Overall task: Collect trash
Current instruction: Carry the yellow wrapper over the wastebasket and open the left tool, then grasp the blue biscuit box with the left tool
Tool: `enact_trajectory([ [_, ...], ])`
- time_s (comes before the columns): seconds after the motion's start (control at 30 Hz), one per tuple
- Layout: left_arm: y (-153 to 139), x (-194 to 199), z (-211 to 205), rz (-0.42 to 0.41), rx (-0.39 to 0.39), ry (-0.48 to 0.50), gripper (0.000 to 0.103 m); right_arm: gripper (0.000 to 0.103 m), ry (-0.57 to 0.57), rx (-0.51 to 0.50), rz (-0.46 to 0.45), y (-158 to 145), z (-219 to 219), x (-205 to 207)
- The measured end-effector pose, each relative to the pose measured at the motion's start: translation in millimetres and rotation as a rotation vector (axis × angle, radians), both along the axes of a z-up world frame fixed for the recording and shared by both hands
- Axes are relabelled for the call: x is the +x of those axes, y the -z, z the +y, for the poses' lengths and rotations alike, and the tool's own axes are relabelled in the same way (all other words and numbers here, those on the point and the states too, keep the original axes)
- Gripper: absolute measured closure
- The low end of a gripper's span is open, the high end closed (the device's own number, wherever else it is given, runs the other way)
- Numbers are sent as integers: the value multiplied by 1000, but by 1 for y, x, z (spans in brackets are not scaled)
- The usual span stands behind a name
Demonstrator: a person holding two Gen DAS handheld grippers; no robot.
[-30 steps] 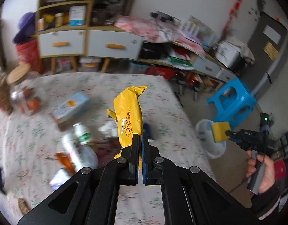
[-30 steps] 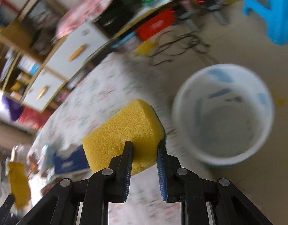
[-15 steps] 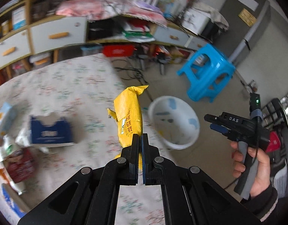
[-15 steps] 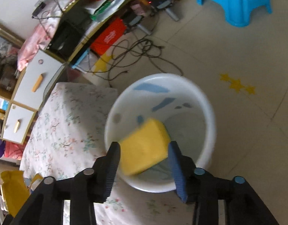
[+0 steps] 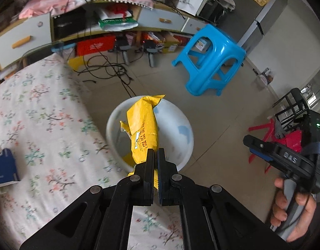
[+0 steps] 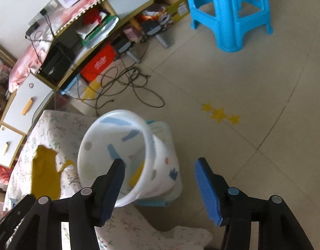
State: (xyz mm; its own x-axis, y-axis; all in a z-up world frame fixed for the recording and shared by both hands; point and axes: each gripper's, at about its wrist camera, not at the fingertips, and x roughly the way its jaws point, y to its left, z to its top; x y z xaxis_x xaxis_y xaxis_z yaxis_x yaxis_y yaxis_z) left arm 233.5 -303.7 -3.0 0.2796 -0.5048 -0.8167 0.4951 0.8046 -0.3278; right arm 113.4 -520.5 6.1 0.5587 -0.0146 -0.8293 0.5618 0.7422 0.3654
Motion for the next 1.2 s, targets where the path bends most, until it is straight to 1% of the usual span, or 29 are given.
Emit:
enact_trajectory([
  [0.1,8,7,-12,6,8,12,101,39,1,-7,-3,-1,-2,-3],
  [0.17,13,12,-18,26,-1,20,99,39,4,-6,-5,-1,-3,-4],
  [0.23,17,16,-21,44,9,21,94,38,6,-6,-6,-2,-3,-4],
  [0.27,18,17,-22,44,19,16,90,36,6,-10,-7,-3,-2,-4],
  [0.3,17,17,-22,46,25,16,71,32,6,-14,-8,-4,-2,-4],
  [0.33,16,16,-21,43,33,8,46,30,6,-20,-9,-5,-1,-3],
  [0.37,15,14,-19,29,39,-6,36,28,6,-26,-11,-6,0,-2],
  [0.4,12,12,-16,7,41,-16,29,27,5,-32,-12,-7,1,-2],
  [0.43,8,9,-13,-13,47,-19,28,27,3,-38,-13,-8,2,-1],
  [0.57,7,0,2,-31,101,-35,25,24,-4,-44,-13,-11,8,0],
  [0.63,6,-5,15,-45,119,-46,20,23,-17,-47,-14,-13,13,2],
  [0.8,5,-16,50,-59,131,-74,11,20,-62,-87,1,-17,33,6],
  [0.93,3,-24,83,-64,124,-108,1,16,-80,-108,12,-18,49,7],
  [1.1,0,-39,130,-79,132,-161,0,12,-99,-89,16,-18,72,13],
  [1.2,-1,-44,158,-93,148,-197,0,12,-148,-56,15,-18,89,20],
])
